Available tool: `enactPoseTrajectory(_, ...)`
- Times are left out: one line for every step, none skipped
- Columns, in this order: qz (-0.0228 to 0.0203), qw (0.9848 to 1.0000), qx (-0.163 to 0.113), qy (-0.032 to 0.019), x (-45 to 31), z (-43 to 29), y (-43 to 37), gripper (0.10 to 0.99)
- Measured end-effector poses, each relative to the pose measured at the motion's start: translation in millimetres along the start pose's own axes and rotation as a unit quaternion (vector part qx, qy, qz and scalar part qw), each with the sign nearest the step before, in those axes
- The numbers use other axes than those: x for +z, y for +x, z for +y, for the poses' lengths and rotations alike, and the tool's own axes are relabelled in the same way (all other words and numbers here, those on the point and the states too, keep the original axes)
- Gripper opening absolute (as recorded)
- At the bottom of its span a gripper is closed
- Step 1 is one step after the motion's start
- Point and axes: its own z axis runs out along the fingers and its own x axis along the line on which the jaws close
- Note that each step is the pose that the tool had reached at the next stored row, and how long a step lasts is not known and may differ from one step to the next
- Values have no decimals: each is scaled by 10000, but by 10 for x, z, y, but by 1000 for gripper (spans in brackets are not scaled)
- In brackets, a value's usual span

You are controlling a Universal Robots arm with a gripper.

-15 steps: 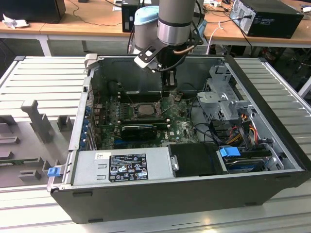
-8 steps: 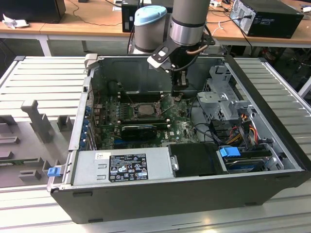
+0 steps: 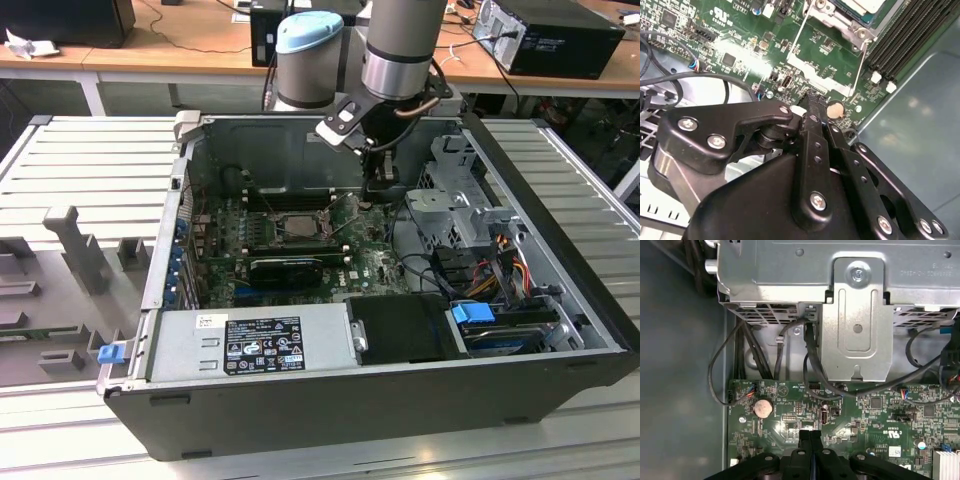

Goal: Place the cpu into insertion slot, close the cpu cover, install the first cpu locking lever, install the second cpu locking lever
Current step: 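Close the cpu cover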

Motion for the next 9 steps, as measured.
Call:
enactPoseTrajectory(0, 10000, 0, 0, 19, 0, 0, 106)
enactPoseTrajectory(1, 10000, -1, 0, 55, 0, -1, 106)
enactPoseTrajectory(1, 10000, -3, 0, 69, -13, -1, 106)
enactPoseTrajectory(2, 10000, -3, 0, 70, -50, -1, 106)
enactPoseTrajectory(2, 10000, -2, 0, 71, -72, -1, 106)
enactPoseTrajectory(2, 10000, -2, 0, 72, -85, 0, 106)
enactPoseTrajectory(2, 10000, -2, 0, 72, -102, -1, 106)
enactPoseTrajectory(2, 10000, -2, 0, 72, -106, -1, 106)
enactPoseTrajectory(2, 10000, -2, 0, 72, -112, 0, 106)
